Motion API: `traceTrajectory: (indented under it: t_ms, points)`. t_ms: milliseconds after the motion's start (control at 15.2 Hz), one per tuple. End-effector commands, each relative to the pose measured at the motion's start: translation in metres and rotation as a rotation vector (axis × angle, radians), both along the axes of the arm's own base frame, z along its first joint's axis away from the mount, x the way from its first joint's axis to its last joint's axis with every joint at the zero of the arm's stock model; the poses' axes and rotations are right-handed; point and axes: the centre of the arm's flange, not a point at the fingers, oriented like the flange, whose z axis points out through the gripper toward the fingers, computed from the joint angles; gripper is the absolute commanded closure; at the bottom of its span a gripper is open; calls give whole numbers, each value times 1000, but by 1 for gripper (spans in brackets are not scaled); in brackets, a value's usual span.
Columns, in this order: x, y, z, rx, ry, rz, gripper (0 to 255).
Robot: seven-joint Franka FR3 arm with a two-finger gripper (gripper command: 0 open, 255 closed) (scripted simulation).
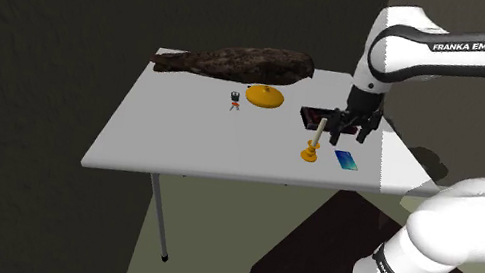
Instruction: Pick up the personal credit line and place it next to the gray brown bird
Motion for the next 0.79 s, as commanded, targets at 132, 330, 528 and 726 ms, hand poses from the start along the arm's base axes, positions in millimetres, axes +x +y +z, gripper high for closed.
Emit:
traceTrajectory:
  t_ms: [132, 330, 528, 726]
  points:
    - [-22, -39, -37, 3, 5, -192, 0]
    - [-36, -57, -56, 5, 8, -295, 0]
    - [-38, -55, -72, 5, 8, -295, 0]
    - [-39, -53, -88, 5, 8, -295, 0]
